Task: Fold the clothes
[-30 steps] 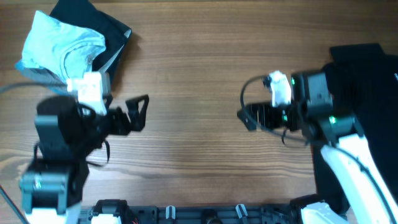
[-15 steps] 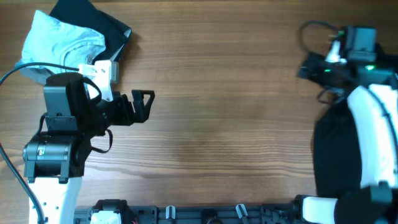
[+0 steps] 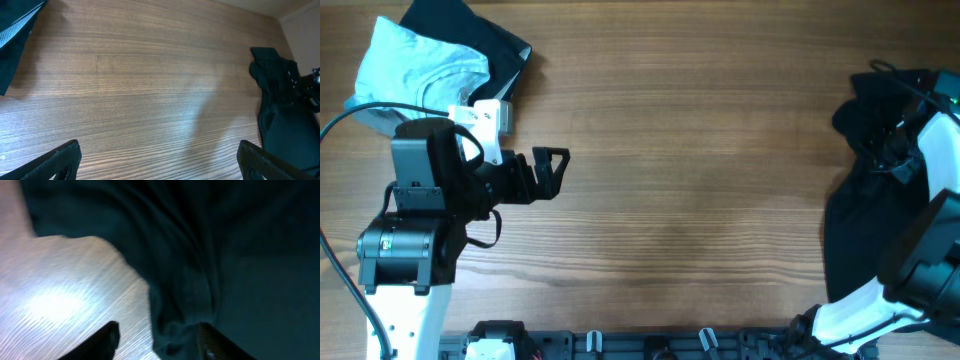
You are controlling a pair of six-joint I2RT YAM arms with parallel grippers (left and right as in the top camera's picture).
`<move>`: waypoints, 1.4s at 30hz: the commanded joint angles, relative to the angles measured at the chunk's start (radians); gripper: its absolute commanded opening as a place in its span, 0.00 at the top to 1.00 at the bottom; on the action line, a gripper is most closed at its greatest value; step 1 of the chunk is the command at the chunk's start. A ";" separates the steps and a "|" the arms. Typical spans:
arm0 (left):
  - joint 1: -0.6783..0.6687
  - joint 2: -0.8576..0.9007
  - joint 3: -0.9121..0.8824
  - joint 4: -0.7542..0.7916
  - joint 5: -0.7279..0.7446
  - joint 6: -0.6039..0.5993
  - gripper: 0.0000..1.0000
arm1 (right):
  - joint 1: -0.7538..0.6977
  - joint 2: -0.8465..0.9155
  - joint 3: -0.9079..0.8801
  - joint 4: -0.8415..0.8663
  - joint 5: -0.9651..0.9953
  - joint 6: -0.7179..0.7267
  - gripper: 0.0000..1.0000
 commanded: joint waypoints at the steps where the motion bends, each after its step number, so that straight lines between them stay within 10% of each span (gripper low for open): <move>1: 0.006 -0.004 0.016 0.000 -0.021 0.021 0.00 | -0.034 0.071 0.003 -0.018 0.000 0.038 0.39; 14: 0.006 -0.003 0.016 -0.001 -0.036 0.021 0.00 | -0.084 0.141 -0.011 -0.010 0.000 0.036 0.54; 19: 0.006 0.003 0.016 -0.002 -0.036 0.021 0.00 | -0.083 0.145 -0.019 0.008 -0.011 0.035 0.96; 31: 0.006 0.021 0.016 0.000 -0.060 0.020 0.00 | -0.048 0.045 0.065 0.033 -0.558 -0.242 0.96; 42: 0.006 0.021 0.016 0.011 -0.137 0.019 0.00 | 0.417 0.027 0.064 0.090 -0.632 -0.347 0.96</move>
